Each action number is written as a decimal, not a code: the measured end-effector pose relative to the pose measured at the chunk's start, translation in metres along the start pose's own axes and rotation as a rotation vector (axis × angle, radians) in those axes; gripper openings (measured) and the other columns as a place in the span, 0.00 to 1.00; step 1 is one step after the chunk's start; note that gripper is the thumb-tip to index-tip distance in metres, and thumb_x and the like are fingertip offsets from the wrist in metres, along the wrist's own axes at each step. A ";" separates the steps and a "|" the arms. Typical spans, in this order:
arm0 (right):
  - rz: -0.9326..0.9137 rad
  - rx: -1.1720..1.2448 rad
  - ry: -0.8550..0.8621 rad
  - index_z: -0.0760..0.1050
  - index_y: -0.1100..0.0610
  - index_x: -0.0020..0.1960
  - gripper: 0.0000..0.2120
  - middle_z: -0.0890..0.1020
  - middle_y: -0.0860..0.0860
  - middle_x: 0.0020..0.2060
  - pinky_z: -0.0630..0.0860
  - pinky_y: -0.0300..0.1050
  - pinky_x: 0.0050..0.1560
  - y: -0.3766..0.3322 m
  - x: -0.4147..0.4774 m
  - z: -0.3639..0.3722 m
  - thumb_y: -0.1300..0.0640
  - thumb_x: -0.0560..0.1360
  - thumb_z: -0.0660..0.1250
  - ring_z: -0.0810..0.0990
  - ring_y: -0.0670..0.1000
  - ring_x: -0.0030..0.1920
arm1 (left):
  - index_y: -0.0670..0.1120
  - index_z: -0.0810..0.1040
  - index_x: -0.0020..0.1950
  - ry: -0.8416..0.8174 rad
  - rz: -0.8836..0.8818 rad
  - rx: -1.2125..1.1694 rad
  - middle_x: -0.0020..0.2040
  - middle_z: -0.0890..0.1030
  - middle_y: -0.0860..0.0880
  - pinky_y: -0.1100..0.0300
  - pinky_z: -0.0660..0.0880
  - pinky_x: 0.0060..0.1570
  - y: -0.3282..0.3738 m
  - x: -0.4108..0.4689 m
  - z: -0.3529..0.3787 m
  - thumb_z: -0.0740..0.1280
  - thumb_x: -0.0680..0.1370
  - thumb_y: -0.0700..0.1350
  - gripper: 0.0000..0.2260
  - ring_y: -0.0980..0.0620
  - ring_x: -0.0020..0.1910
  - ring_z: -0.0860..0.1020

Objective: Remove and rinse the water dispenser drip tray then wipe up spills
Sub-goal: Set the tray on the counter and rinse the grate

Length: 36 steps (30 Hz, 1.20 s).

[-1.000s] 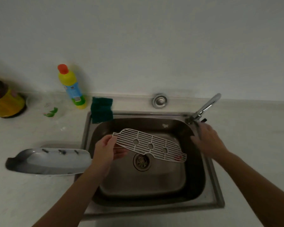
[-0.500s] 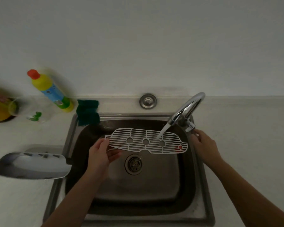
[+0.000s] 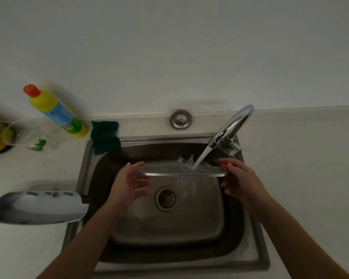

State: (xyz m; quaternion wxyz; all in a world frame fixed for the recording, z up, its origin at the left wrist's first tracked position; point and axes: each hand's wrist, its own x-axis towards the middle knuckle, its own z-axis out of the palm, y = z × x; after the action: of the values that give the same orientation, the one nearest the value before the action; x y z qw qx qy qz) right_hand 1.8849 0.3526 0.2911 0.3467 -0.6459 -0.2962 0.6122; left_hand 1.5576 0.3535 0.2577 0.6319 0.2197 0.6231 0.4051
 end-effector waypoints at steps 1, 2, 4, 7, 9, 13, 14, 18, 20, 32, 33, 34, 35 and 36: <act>-0.030 -0.003 0.005 0.82 0.44 0.60 0.12 0.84 0.60 0.50 0.80 0.43 0.36 0.001 -0.002 0.000 0.53 0.84 0.60 0.83 0.54 0.40 | 0.53 0.81 0.66 0.005 -0.005 -0.032 0.55 0.87 0.42 0.54 0.83 0.40 0.000 0.000 0.000 0.58 0.86 0.55 0.16 0.44 0.50 0.85; -0.052 0.006 0.023 0.79 0.43 0.62 0.12 0.85 0.57 0.50 0.81 0.43 0.37 0.003 -0.004 0.001 0.54 0.84 0.61 0.85 0.54 0.41 | 0.53 0.82 0.66 0.024 0.018 -0.034 0.56 0.87 0.44 0.54 0.82 0.41 -0.002 0.001 0.000 0.60 0.86 0.52 0.14 0.45 0.51 0.86; -0.052 0.057 0.071 0.77 0.45 0.64 0.12 0.87 0.50 0.49 0.83 0.42 0.40 0.007 -0.006 0.001 0.55 0.82 0.65 0.88 0.52 0.45 | 0.55 0.81 0.67 0.070 0.082 0.025 0.56 0.87 0.49 0.56 0.81 0.42 -0.004 0.001 0.000 0.63 0.85 0.46 0.13 0.50 0.51 0.87; 0.064 0.165 0.056 0.79 0.55 0.62 0.13 0.88 0.55 0.51 0.84 0.48 0.42 0.011 -0.003 0.005 0.50 0.81 0.67 0.89 0.57 0.48 | 0.55 0.80 0.66 0.085 0.133 0.089 0.55 0.88 0.51 0.58 0.81 0.43 -0.007 -0.001 0.001 0.64 0.85 0.43 0.13 0.52 0.52 0.87; 0.150 0.052 0.082 0.79 0.52 0.58 0.16 0.89 0.56 0.47 0.84 0.53 0.44 0.010 0.000 0.008 0.42 0.81 0.64 0.89 0.59 0.45 | 0.54 0.83 0.61 0.082 0.195 0.159 0.54 0.88 0.51 0.59 0.83 0.41 -0.009 -0.004 0.001 0.64 0.85 0.42 0.11 0.51 0.51 0.87; 0.042 -0.328 0.148 0.78 0.53 0.51 0.26 0.83 0.52 0.31 0.76 0.43 0.30 -0.001 0.006 0.009 0.33 0.82 0.52 0.81 0.49 0.28 | 0.56 0.80 0.54 0.097 0.327 0.456 0.49 0.87 0.54 0.61 0.84 0.38 -0.019 -0.008 -0.004 0.63 0.85 0.43 0.09 0.54 0.46 0.87; -0.001 -0.321 0.154 0.78 0.55 0.50 0.28 0.81 0.51 0.29 0.75 0.42 0.28 -0.005 0.006 0.011 0.34 0.82 0.52 0.78 0.47 0.26 | 0.55 0.79 0.53 0.112 0.321 0.490 0.47 0.87 0.53 0.62 0.84 0.37 -0.023 -0.008 -0.006 0.63 0.85 0.43 0.08 0.54 0.44 0.87; -0.116 -0.254 0.111 0.78 0.55 0.51 0.18 0.85 0.57 0.40 0.83 0.50 0.40 -0.015 -0.002 0.020 0.41 0.83 0.59 0.84 0.52 0.35 | 0.47 0.80 0.57 0.163 0.234 0.385 0.45 0.87 0.47 0.60 0.84 0.38 -0.033 -0.007 -0.008 0.60 0.86 0.39 0.09 0.47 0.46 0.87; -0.088 -0.136 0.051 0.78 0.55 0.53 0.11 0.86 0.57 0.47 0.86 0.57 0.48 -0.011 -0.007 0.020 0.48 0.83 0.64 0.88 0.56 0.44 | 0.44 0.80 0.63 0.169 0.112 0.097 0.52 0.87 0.43 0.53 0.85 0.45 -0.031 -0.007 -0.005 0.56 0.86 0.36 0.14 0.42 0.52 0.87; 0.200 0.103 0.068 0.78 0.56 0.61 0.13 0.87 0.58 0.53 0.86 0.55 0.47 0.035 0.001 0.007 0.65 0.83 0.57 0.89 0.56 0.48 | 0.43 0.80 0.67 0.014 0.087 -0.439 0.62 0.85 0.38 0.53 0.85 0.52 -0.004 -0.016 0.038 0.68 0.80 0.34 0.16 0.42 0.58 0.86; 0.180 0.100 0.083 0.78 0.56 0.60 0.13 0.87 0.58 0.53 0.85 0.57 0.49 0.032 0.004 0.010 0.65 0.83 0.57 0.89 0.56 0.48 | 0.42 0.81 0.64 -0.004 0.062 -0.442 0.63 0.84 0.38 0.53 0.84 0.52 -0.008 -0.018 0.047 0.67 0.80 0.34 0.14 0.42 0.59 0.85; 0.149 0.081 0.092 0.78 0.56 0.59 0.13 0.86 0.58 0.53 0.85 0.59 0.53 0.028 0.007 0.014 0.64 0.83 0.57 0.88 0.57 0.50 | 0.43 0.81 0.64 -0.020 0.039 -0.430 0.63 0.85 0.39 0.52 0.85 0.52 -0.015 -0.019 0.055 0.67 0.80 0.34 0.14 0.42 0.59 0.85; 0.110 0.045 0.092 0.78 0.56 0.58 0.13 0.86 0.58 0.53 0.84 0.62 0.56 0.025 0.008 0.017 0.64 0.82 0.57 0.88 0.58 0.51 | 0.45 0.80 0.66 -0.036 0.018 -0.422 0.63 0.85 0.40 0.50 0.85 0.52 -0.022 -0.020 0.063 0.66 0.81 0.34 0.15 0.41 0.59 0.86; 0.072 -0.002 0.085 0.79 0.55 0.58 0.12 0.86 0.57 0.53 0.83 0.63 0.57 0.022 0.007 0.020 0.64 0.82 0.58 0.87 0.58 0.52 | 0.47 0.77 0.68 -0.053 0.001 -0.430 0.62 0.86 0.42 0.48 0.85 0.52 -0.027 -0.020 0.069 0.66 0.81 0.34 0.17 0.41 0.59 0.86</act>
State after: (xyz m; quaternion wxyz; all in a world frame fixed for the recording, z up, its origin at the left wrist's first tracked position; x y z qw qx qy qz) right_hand 1.8648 0.3473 0.2685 0.3361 -0.6818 -0.2586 0.5961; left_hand 1.6327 0.3382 0.2575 0.6800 0.0907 0.5055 0.5233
